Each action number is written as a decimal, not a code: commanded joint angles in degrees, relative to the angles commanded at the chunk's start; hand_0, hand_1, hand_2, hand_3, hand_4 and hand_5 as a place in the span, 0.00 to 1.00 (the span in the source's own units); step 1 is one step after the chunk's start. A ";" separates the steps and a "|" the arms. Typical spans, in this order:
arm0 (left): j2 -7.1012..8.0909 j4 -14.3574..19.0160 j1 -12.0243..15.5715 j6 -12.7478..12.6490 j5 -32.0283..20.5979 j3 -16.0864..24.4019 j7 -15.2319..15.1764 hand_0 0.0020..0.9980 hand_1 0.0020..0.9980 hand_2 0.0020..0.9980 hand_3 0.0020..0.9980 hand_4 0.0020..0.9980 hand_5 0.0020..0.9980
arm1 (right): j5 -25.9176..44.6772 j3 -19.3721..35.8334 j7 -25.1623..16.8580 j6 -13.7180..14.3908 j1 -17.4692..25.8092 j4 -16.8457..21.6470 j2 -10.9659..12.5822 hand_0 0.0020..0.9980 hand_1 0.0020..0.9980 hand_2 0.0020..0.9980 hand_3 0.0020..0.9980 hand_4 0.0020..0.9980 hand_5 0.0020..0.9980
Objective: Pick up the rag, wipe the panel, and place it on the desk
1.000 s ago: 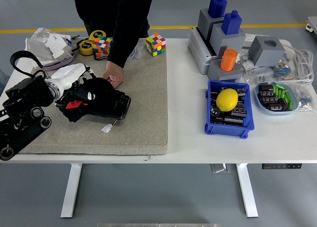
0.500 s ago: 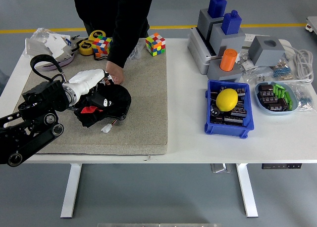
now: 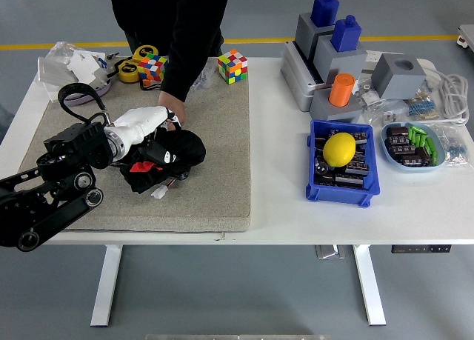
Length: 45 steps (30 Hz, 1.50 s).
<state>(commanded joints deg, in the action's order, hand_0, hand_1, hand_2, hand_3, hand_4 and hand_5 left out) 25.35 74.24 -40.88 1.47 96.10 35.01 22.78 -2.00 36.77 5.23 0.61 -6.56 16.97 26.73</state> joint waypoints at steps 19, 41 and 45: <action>2.58 -1.66 0.70 -0.18 -0.25 2.46 -0.55 0.26 0.18 0.38 0.59 0.70 0.09 | -0.18 0.39 0.18 0.11 0.14 0.03 -0.12 0.74 0.67 0.68 0.62 1.00 0.56; 4.45 -4.38 1.93 -0.36 0.27 4.56 -0.94 0.26 0.18 0.38 0.59 0.70 0.09 | -0.41 0.85 0.59 0.07 0.11 -0.03 -0.21 0.73 0.67 0.68 0.62 1.00 0.56; 4.91 -5.02 1.87 -0.27 0.46 5.03 -0.95 0.26 0.18 0.38 0.59 0.70 0.09 | -0.53 0.92 0.57 0.09 0.00 0.06 -0.22 0.73 0.67 0.68 0.62 1.00 0.56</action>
<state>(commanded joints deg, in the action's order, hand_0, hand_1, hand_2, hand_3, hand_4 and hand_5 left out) 30.26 69.22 -39.01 1.20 96.56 40.05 21.84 -2.53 37.70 5.80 0.70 -6.56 17.02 26.51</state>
